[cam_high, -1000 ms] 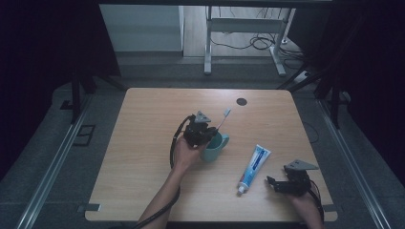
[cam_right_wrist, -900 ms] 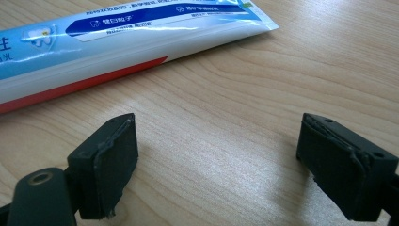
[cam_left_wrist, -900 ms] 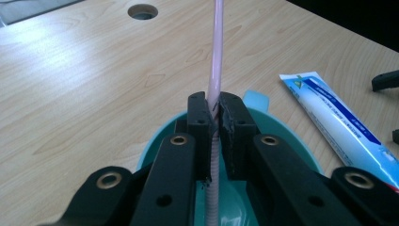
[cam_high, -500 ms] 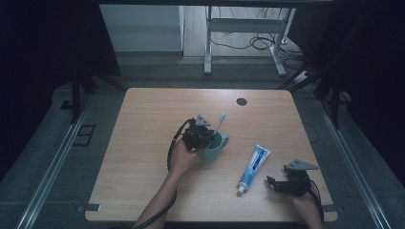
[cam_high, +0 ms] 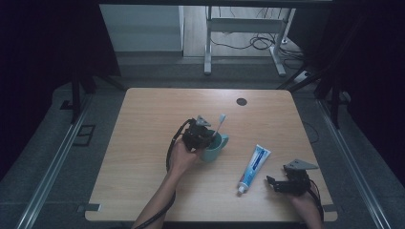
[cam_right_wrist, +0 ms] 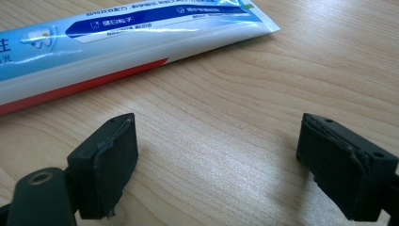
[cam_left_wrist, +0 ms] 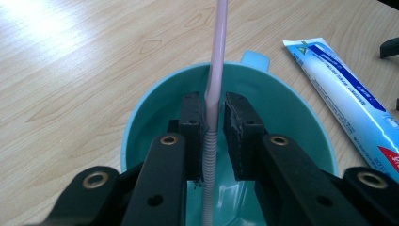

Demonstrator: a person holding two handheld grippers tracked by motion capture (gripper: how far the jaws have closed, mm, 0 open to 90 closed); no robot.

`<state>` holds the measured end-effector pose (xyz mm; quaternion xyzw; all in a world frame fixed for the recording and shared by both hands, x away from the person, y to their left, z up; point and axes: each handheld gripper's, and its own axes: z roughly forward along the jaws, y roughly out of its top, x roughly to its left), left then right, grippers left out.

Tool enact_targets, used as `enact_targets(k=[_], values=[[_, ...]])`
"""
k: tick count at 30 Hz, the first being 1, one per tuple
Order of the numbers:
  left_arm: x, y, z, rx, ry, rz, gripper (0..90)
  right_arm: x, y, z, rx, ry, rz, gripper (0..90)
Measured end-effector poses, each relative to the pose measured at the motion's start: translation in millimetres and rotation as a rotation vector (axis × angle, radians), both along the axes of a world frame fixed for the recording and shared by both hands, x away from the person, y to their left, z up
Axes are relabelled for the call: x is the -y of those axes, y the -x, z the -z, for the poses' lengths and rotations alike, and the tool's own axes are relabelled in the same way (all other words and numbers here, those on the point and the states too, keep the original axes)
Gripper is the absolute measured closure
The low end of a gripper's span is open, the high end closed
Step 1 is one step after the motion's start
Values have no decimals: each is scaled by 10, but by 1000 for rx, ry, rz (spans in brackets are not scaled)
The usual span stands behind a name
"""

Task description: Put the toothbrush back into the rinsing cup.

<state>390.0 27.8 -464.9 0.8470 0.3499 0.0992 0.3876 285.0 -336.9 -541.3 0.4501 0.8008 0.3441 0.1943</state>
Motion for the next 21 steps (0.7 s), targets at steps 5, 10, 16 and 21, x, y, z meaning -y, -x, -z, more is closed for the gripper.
enact_targets(k=[5,10,16,21], values=[[-18,24,-37,15,1,-1,660,0,0,0,0,0,0,128],[-24,52,-81,16,15,8,550,0,0,0,0,0,0,129],[-14,90,-148,37,5,26,489,1,-1,0,2,2,-2,129],[-22,126,-185,44,9,31,448,1,-1,0,2,2,-2,129]])
